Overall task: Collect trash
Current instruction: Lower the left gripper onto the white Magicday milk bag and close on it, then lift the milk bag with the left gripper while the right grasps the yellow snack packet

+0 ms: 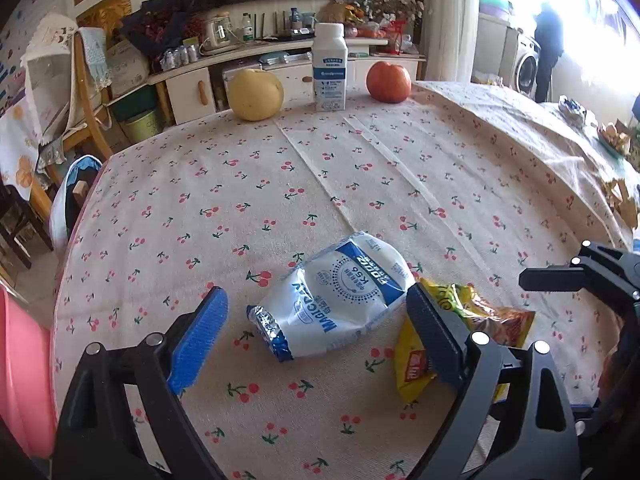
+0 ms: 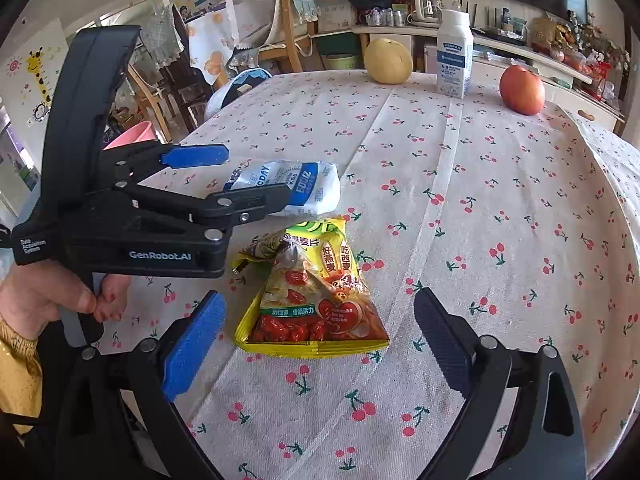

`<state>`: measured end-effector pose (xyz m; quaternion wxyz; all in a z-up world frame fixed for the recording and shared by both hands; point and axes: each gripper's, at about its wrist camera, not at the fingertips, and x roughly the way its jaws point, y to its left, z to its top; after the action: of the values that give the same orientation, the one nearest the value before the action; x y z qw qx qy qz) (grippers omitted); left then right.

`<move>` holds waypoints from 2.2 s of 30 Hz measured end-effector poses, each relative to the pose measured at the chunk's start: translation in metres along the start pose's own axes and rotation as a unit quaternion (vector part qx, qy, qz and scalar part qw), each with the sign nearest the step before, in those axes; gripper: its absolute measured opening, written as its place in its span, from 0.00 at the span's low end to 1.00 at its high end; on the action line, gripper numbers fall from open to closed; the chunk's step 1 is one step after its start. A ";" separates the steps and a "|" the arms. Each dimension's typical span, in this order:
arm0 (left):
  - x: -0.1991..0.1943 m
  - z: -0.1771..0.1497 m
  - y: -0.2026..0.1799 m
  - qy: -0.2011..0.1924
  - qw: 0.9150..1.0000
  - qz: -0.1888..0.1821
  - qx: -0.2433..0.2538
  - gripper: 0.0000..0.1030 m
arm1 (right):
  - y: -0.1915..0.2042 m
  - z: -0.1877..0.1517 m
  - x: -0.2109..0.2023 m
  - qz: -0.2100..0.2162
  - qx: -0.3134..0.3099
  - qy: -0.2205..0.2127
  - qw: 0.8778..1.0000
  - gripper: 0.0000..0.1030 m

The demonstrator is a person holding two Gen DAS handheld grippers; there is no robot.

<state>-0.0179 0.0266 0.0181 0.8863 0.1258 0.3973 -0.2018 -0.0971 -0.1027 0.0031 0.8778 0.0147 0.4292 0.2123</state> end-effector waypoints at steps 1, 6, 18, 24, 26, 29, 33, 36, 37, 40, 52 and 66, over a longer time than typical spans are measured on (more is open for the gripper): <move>0.005 0.001 0.001 0.006 1.000 -0.004 0.008 0.89 | 0.000 0.001 0.000 0.002 0.000 -0.001 1.000 0.91; 0.022 0.006 0.003 0.027 0.998 -0.032 0.038 0.89 | 0.000 0.004 0.005 0.006 -0.003 0.005 1.000 0.91; 0.030 0.007 -0.005 0.038 0.997 -0.049 0.046 0.78 | -0.004 0.011 0.016 -0.006 -0.002 0.013 1.000 0.90; 0.028 0.008 -0.014 0.034 0.997 -0.050 0.057 0.66 | -0.005 0.010 0.018 -0.015 -0.007 0.020 1.000 0.72; 0.028 0.008 -0.013 0.034 0.997 -0.051 0.053 0.65 | -0.006 0.010 0.018 -0.015 -0.006 0.020 1.000 0.70; 0.027 0.008 -0.011 0.034 0.997 -0.046 0.047 0.61 | -0.008 0.011 0.017 -0.014 -0.002 0.017 1.000 0.63; 0.027 0.008 -0.010 0.032 0.998 -0.042 0.040 0.61 | -0.010 0.011 0.016 -0.012 0.004 0.013 1.000 0.58; 0.026 0.007 -0.009 0.031 0.998 -0.040 0.035 0.61 | -0.011 0.012 0.014 -0.013 0.006 0.006 1.000 0.55; 0.026 0.007 -0.009 0.031 0.998 -0.038 0.033 0.61 | -0.012 0.012 0.013 -0.014 0.007 0.004 1.000 0.54; 0.025 0.005 -0.008 0.029 0.998 -0.039 0.027 0.60 | -0.012 0.013 0.013 -0.013 0.007 0.003 1.000 0.51; 0.013 0.002 0.004 0.020 0.999 -0.032 -0.008 0.60 | -0.009 0.017 0.011 -0.014 0.005 -0.004 1.000 0.39; -0.022 0.002 0.027 -0.018 0.998 -0.022 -0.055 0.60 | 0.002 0.022 0.008 -0.022 -0.006 -0.022 1.000 0.26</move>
<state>-0.0181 0.0554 0.0377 0.8942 0.0642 0.3944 -0.2017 -0.0765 -0.0944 0.0117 0.8914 0.0050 0.4092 0.1950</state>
